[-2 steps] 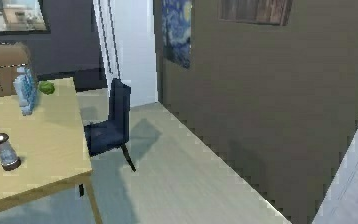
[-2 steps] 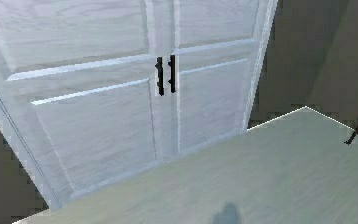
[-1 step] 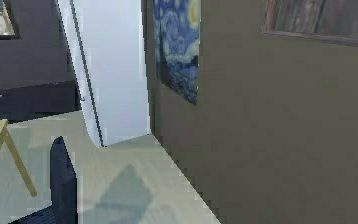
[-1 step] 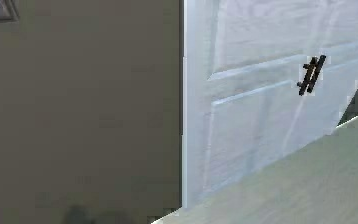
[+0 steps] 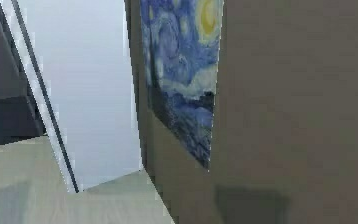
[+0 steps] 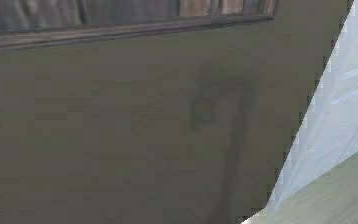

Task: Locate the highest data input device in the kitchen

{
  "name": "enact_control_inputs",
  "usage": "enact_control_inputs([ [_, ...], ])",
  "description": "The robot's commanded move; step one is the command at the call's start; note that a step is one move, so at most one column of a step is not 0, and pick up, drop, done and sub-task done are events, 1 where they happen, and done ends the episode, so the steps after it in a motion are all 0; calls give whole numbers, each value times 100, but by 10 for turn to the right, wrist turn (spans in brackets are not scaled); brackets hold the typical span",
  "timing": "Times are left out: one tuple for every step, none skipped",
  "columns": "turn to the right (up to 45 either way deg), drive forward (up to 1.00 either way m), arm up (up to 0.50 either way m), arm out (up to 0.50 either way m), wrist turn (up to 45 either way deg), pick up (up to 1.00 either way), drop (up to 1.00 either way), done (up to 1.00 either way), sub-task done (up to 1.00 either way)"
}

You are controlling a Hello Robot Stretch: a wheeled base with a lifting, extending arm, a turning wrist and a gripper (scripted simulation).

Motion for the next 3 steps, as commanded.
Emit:
enact_control_inputs([
  [-240,0,0,0,0,0,0,0,0],
  [0,60,0,0,0,0,0,0,0],
  [-450,0,0,0,0,0,0,0,0],
])
